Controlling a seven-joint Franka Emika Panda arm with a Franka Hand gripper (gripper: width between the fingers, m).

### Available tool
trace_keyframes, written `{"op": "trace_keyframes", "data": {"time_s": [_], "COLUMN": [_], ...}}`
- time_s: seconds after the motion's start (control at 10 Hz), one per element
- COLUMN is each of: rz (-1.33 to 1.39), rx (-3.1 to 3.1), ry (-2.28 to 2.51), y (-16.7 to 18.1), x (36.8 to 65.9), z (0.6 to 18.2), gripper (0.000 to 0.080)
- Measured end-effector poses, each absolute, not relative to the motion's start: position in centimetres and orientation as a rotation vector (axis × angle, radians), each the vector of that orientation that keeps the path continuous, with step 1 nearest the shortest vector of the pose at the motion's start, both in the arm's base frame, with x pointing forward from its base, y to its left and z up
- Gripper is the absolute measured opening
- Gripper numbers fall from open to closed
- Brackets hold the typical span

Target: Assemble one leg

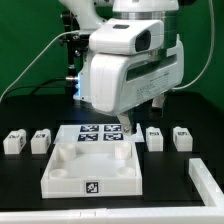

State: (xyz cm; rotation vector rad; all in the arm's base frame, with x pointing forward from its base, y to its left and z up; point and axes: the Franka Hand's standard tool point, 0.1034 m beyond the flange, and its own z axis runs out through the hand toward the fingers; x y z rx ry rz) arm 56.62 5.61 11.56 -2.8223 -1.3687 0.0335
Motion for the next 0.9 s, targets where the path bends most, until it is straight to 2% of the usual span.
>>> {"op": "trace_keyframes", "data": {"time_s": [0.6,0.8,0.9], "rz": [0.035,0.036,0.019], "rx": [-2.796,-2.613,-2.443], "ry": [-1.420,-1.729,-1.986], "y": [5.6,5.4,5.1], "x": [56.6,56.5,54.8], "z": [11.5,11.4,10.5], "gripper": [0.0650,0.0650,0.0650]}}
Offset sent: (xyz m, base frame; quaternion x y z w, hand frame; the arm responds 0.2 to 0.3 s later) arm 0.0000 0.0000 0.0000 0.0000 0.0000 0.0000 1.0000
